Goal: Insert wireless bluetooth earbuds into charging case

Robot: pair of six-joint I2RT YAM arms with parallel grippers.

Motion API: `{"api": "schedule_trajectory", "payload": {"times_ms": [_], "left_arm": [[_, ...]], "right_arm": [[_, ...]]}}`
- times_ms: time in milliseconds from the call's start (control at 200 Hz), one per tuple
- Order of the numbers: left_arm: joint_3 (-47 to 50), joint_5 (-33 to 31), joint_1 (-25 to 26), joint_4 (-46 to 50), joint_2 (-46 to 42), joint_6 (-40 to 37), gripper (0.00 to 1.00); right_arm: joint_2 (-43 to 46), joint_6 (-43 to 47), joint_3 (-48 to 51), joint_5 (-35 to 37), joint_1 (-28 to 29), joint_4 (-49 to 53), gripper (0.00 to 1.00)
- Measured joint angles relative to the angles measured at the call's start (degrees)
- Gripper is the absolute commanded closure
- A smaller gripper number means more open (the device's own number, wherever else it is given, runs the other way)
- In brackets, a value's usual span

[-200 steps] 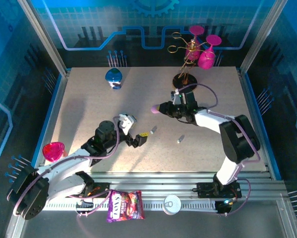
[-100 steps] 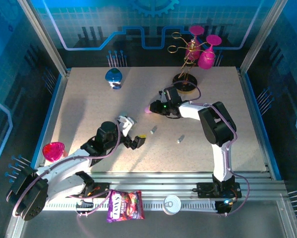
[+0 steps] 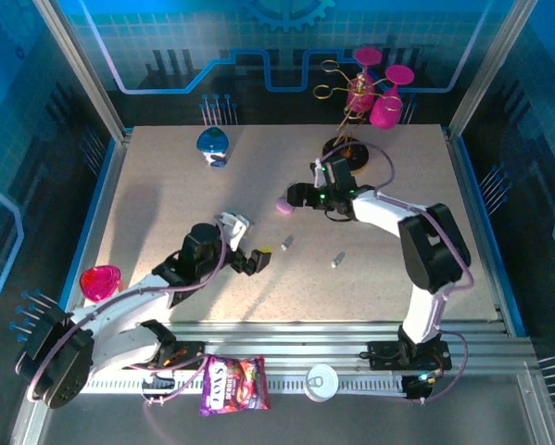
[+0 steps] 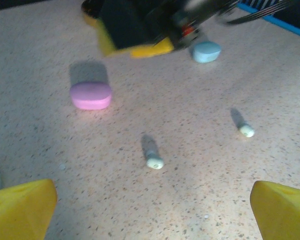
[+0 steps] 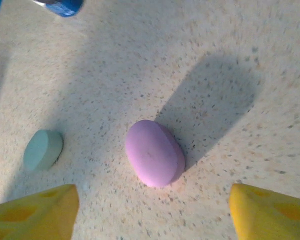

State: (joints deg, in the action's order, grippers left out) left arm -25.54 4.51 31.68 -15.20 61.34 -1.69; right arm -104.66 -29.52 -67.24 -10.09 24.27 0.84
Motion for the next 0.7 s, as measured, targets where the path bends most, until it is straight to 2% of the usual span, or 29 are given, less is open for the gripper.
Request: {"api": "schedule_trajectory", "payload": {"times_ms": [180,325,545,700], "left_arm": [[-9.3,-1.6,-7.0,9.3,4.7,0.3,0.01],[-19.1,-4.9,-10.8,19.0,12.3,0.1,0.01],[-29.6,-7.9,-14.8,30.9,27.6,-0.8,0.1],[-35.4,-9.0,-15.5,36.7,37.5,-1.8,0.17]], "right_arm": [[10.8,5.4,7.4,1.1,0.0,-0.2,0.11],[17.0,7.8,13.0,1.1,0.2,-0.3,0.1],[23.4,8.8,18.9,1.1,0.5,-0.3,0.1],[25.7,9.1,20.5,1.7,0.5,0.2,0.1]]}}
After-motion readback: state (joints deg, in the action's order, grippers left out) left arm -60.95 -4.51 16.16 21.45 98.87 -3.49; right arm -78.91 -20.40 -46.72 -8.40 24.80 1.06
